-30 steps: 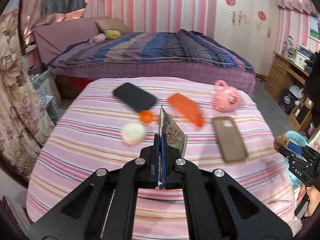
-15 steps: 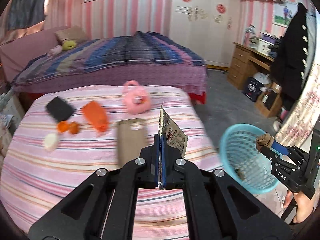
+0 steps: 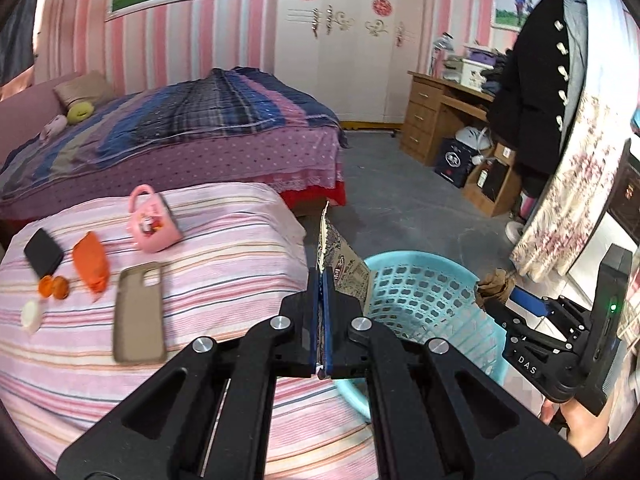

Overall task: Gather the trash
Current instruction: 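Carry the cloth and wrapper over the blue basket and open both grippers, then move both grippers back over the bed toward the soap and mesh bag, then grasp the white soap with the left gripper while the right gripper grasps the orange mesh bag, then carry the soap and mesh bag over the blue basket and open both grippers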

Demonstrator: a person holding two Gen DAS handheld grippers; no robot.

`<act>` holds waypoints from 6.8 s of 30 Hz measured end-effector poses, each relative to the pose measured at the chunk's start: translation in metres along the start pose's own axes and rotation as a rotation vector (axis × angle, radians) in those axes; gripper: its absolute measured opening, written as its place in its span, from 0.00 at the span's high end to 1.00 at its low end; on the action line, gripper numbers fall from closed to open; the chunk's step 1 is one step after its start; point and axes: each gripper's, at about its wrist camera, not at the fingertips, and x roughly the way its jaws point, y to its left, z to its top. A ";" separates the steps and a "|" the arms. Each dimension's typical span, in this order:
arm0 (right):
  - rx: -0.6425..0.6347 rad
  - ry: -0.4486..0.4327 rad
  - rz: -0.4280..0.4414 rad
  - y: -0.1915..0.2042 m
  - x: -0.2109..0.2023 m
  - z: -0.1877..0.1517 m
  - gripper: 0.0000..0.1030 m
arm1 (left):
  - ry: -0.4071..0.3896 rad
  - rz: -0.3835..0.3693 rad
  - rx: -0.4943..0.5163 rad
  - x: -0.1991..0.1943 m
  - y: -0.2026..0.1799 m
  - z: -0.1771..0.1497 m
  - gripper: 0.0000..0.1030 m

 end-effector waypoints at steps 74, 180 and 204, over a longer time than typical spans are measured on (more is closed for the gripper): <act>-0.186 -0.093 0.198 0.307 0.084 0.060 0.10 | 0.038 0.452 -0.323 0.007 0.386 -0.080 0.05; -0.176 -0.019 0.097 0.132 0.002 0.023 0.78 | 0.019 0.284 -0.166 0.006 0.196 -0.075 0.41; -0.085 0.070 0.052 0.025 0.028 0.007 0.78 | 0.019 0.056 0.017 0.078 -0.009 -0.045 0.41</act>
